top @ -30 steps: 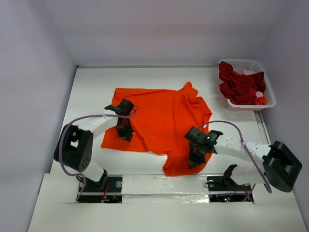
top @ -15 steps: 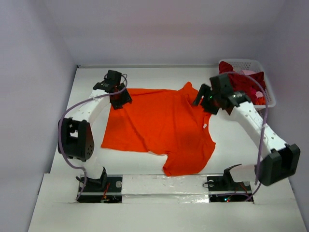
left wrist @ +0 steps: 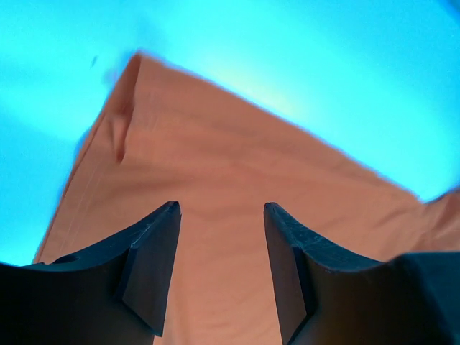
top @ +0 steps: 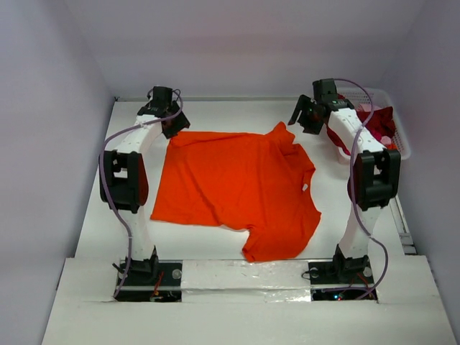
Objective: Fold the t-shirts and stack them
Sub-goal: Grap the side of the flattened tshirt furthest away from the robot with both arms
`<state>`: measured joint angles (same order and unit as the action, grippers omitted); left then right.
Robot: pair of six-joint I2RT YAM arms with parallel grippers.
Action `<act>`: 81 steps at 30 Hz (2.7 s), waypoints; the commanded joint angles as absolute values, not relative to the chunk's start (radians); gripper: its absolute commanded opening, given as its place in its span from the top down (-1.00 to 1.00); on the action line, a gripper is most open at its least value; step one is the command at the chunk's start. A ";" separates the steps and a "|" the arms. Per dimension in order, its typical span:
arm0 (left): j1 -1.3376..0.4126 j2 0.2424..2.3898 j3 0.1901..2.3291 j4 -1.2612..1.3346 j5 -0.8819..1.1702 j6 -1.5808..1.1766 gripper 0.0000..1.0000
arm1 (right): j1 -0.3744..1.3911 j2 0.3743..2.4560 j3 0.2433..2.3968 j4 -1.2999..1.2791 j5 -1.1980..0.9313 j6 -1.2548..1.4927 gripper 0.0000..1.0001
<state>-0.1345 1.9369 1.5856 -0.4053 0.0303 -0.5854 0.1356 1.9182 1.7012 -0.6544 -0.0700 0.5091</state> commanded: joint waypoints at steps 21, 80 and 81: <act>-0.084 1.928 1.479 -0.348 -0.181 -0.565 0.41 | 0.077 2.194 2.131 -0.647 -0.221 0.517 -0.36; -0.057 2.114 1.612 -0.285 -0.094 -0.557 0.38 | 0.049 2.180 2.120 -0.609 -0.299 0.546 -0.32; -0.057 2.112 1.608 -0.275 -0.092 -0.558 0.38 | 0.049 2.180 2.120 -0.609 -0.299 0.546 -0.32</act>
<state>-0.0635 2.1162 1.5719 -0.2806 -0.0956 -0.5571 0.0582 2.1952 2.0903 -0.6491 -0.2806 0.5461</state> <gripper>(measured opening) 0.311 0.661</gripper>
